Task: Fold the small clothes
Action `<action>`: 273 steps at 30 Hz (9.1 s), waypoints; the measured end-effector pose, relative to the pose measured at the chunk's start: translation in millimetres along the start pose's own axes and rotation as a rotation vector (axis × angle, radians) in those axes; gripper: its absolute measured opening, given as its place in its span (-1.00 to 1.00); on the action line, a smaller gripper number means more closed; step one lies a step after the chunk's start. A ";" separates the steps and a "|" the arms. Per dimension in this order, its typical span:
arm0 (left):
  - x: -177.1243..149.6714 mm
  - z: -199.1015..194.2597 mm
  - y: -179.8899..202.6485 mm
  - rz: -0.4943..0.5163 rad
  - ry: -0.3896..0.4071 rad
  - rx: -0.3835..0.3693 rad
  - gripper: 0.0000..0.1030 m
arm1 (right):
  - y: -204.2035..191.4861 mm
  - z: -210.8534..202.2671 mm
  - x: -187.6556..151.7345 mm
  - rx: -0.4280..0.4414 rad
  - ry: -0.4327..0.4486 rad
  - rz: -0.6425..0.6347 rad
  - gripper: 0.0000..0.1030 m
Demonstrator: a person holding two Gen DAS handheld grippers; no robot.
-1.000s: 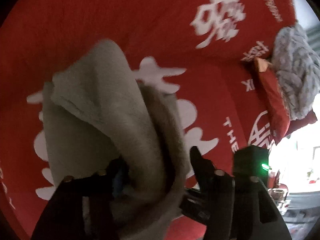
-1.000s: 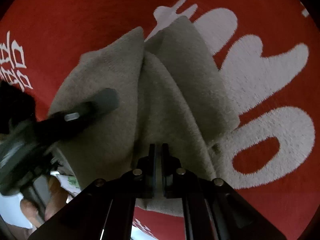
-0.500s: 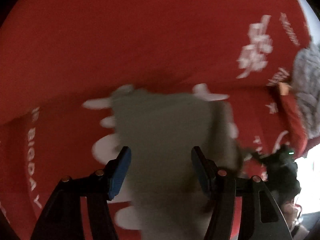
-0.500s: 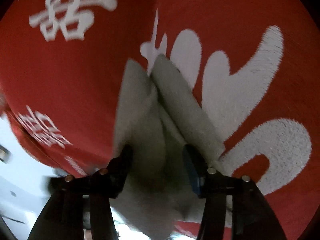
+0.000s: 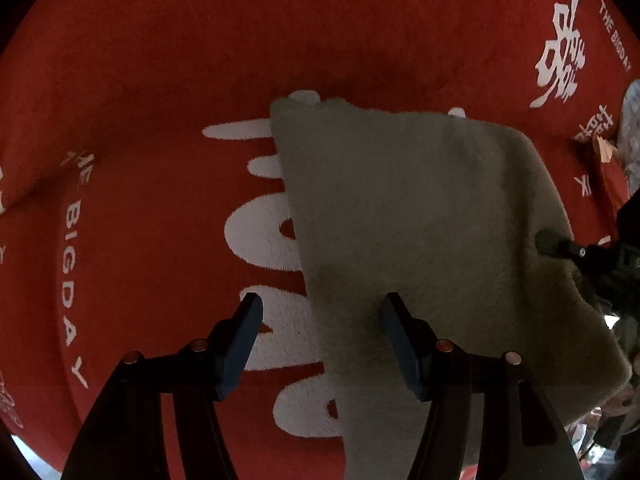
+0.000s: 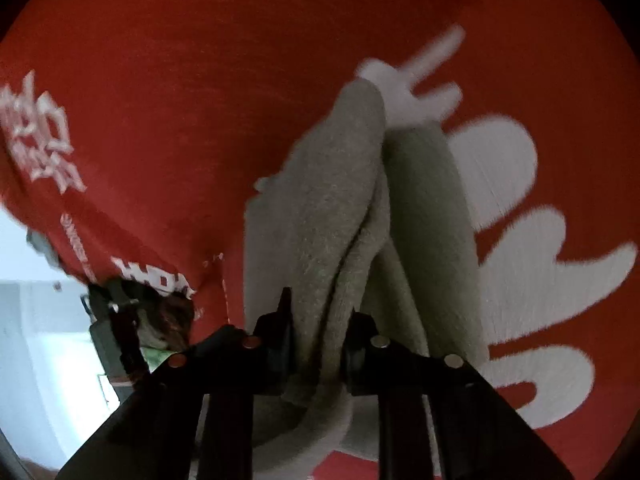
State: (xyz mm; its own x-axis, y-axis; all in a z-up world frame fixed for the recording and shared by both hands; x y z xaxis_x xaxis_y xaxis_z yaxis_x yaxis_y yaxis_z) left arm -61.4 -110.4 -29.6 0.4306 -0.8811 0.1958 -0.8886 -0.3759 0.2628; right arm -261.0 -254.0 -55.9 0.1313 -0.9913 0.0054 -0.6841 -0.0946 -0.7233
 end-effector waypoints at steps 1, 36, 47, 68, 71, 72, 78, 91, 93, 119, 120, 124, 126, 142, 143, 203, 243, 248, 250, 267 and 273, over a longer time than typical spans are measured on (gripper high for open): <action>-1.2 1.0 -3.4 -0.017 0.000 0.004 0.49 | 5.2 -0.3 -1.4 -0.035 -0.001 0.010 -0.60; -82.5 11.2 -3.4 0.157 -0.133 -0.003 0.79 | 30.9 -23.6 -129.2 -0.429 -0.034 -0.224 -0.90; -70.7 -16.0 -10.7 0.154 -0.111 0.140 0.79 | 32.5 -41.3 -126.9 -0.458 -0.041 -0.135 -0.89; -13.6 -12.6 -6.2 -0.045 -0.028 0.072 0.79 | 19.2 -18.5 -33.8 -0.395 -0.011 -0.067 -0.66; -16.1 -8.9 -5.0 -0.052 -0.040 0.076 0.79 | 22.1 -17.1 -37.5 -0.413 -0.015 -0.091 -0.67; -16.8 -8.6 -4.7 -0.052 -0.042 0.079 0.79 | 21.7 -17.7 -38.5 -0.413 -0.017 -0.093 -0.67; -19.8 -8.3 -3.4 -0.048 -0.049 0.094 0.79 | 26.8 -35.0 -41.3 -0.350 0.001 -0.022 -0.59; -19.2 -3.0 4.0 -0.052 -0.071 0.098 0.79 | 49.9 -55.2 -41.4 -0.328 -0.004 0.066 -0.20; -16.8 -2.6 4.7 -0.054 -0.067 0.109 0.79 | 50.7 -54.3 -40.6 -0.328 -0.005 0.067 -0.14; 16.4 14.1 -24.7 -0.199 -0.101 -0.146 1.00 | 64.8 -43.1 -4.9 -0.165 -0.049 0.030 0.15; 17.3 17.3 -24.9 -0.204 -0.104 -0.172 1.00 | 66.1 -40.0 -3.1 -0.151 -0.062 0.029 0.15; 19.7 33.7 -15.1 -0.199 -0.135 -0.274 1.00 | 70.0 -23.2 2.7 -0.084 -0.121 0.027 0.15; 21.1 40.7 -4.8 -0.179 -0.145 -0.312 1.00 | 71.2 -14.8 4.2 -0.057 -0.147 0.024 0.15; 32.7 68.1 29.3 -0.185 -0.138 -0.358 0.99 | 47.0 31.4 18.4 0.131 -0.192 -0.010 0.34; 32.2 66.7 27.9 -0.188 -0.133 -0.364 0.91 | 46.0 32.4 17.8 0.127 -0.185 -0.001 0.34; -108.1 -90.8 -95.7 -0.073 0.049 -0.112 -0.05 | -124.9 28.1 -144.0 -0.437 -0.080 -0.365 -0.71; -133.3 -150.6 -61.2 -0.077 -0.077 0.043 0.53 | -136.9 -12.2 -209.7 -0.586 -0.280 -0.221 -0.62; -136.8 -173.0 -56.8 -0.074 -0.072 0.063 0.60 | -156.7 -33.2 -210.5 -0.564 -0.247 -0.226 -0.45; -136.7 -178.9 -57.4 -0.091 -0.061 0.065 0.61 | -167.6 -35.7 -211.2 -0.557 -0.236 -0.236 -0.29; -127.6 -213.4 -61.3 -0.125 0.011 0.157 1.00 | -217.2 -41.3 -207.2 -0.638 -0.127 -0.341 0.85; -125.4 -217.9 -67.9 -0.147 0.022 0.198 1.00 | -222.2 -44.0 -205.7 -0.660 -0.102 -0.360 1.00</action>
State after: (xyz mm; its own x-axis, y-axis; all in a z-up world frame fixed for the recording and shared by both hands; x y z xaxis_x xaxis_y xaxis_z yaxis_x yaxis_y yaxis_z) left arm -20.7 88.2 133.9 0.5589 -0.8070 0.1907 -0.8289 -0.5505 0.0997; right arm -167.6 -33.1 134.1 0.4717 -0.8784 0.0764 -0.8694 -0.4778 -0.1256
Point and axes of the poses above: each gripper's, at about its wrist camera, not at the fingertips, and z roughly the way its jaws point, y to its right, x to its top, the point moved 3 cm from there along z, roughly the way its jaws point, and after that the axes turned 3 degrees about -x, right-handed, at the moved point
